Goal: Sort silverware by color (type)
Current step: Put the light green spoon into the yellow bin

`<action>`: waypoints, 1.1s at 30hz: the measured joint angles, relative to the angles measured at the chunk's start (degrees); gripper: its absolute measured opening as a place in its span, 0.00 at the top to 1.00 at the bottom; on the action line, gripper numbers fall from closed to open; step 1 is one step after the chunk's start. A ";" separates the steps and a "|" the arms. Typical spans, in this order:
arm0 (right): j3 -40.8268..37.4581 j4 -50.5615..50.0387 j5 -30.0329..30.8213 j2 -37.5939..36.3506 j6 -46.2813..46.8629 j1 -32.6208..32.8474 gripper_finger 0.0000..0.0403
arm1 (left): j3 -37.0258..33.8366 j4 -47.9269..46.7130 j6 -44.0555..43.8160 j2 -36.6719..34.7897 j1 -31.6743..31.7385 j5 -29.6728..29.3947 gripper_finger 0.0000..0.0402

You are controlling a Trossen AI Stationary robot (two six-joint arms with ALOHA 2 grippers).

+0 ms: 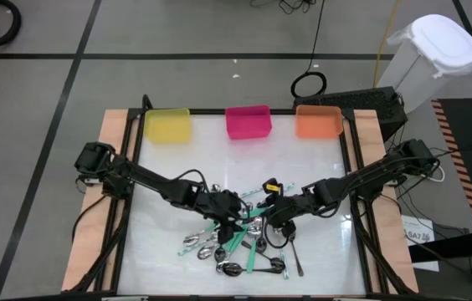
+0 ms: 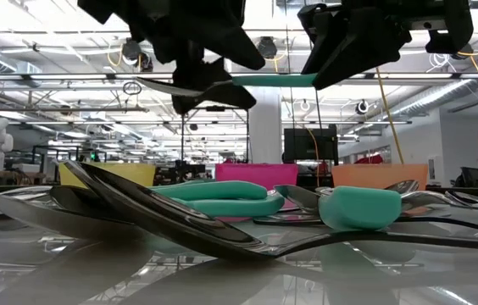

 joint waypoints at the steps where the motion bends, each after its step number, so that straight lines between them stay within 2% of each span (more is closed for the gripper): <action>1: 0.00 -0.12 0.02 0.00 0.02 0.02 0.80 | 0.05 -0.38 0.07 0.00 -0.07 -0.03 0.52; 17: 0.00 -0.41 2.89 0.00 -0.42 0.65 0.80 | 0.07 -3.45 -0.06 -0.04 0.15 -2.57 0.94; 21: 0.04 -0.44 3.13 0.00 -0.23 0.63 0.76 | 0.07 -3.44 0.09 -0.04 0.15 -3.14 0.96; 28: 0.04 -1.93 5.96 -0.32 5.90 0.63 0.58 | 0.07 -3.30 1.33 -0.07 0.15 -4.31 1.00; 33: 0.04 -4.87 5.95 -2.13 11.07 0.61 0.51 | 0.07 -4.98 2.27 -0.07 0.15 -6.75 1.00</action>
